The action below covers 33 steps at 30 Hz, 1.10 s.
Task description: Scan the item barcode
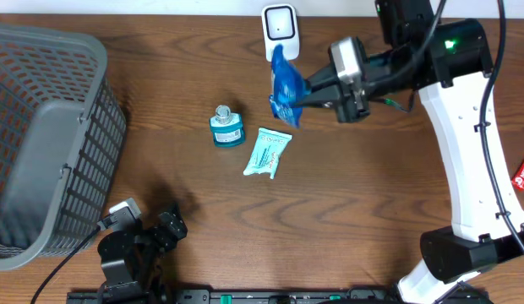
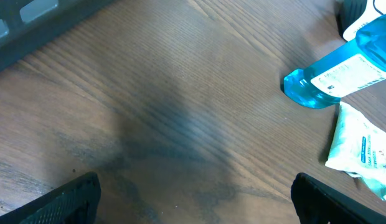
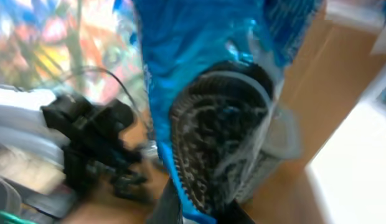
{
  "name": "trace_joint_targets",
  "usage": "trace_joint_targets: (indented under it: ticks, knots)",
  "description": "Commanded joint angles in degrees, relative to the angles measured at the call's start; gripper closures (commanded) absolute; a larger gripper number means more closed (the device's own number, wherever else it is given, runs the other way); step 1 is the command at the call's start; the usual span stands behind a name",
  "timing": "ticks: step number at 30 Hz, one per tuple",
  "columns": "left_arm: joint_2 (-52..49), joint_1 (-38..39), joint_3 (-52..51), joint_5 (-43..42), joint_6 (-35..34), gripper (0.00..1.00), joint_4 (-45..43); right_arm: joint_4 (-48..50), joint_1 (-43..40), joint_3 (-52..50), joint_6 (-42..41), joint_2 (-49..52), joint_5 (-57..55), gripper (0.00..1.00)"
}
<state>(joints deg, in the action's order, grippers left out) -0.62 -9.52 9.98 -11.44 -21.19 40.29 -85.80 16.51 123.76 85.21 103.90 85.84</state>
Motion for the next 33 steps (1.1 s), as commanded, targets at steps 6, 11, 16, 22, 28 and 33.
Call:
trace_joint_targets:
  ticks: [6, 11, 16, 22, 28, 33]
  knots:
    - [0.31, 0.33, -0.28, 0.17, -0.11, 0.02, 1.22, 5.55, 1.53, -0.13, -1.38, 0.22, 1.25, 0.99]
    - [0.28, 0.33, -0.28, 0.17, -0.11, 0.02, 1.22, 5.7, 1.07, -0.13, 2.91, 0.26, 3.65, 0.99]
    - [0.28, 0.33, -0.28, 0.17, -0.11, 0.02, 1.22, 5.29, 1.11, -0.15, 2.91, 0.31, 3.65, 0.99]
    - [0.31, 0.33, -0.28, 0.17, -0.11, 0.02, 1.22, 2.97, 0.7, -0.17, -15.39, 0.33, 3.63, 0.99]
    - [0.28, 0.33, -0.28, 0.17, -0.11, 0.02, 1.22, 2.25, -0.39, -3.13, -36.48, 0.66, 2.19, 0.98]
    - [0.28, 0.33, -0.28, 0.17, -0.11, 0.02, 1.22, 2.27, -2.38, -14.49, -43.8, 1.44, 3.34, 0.98]
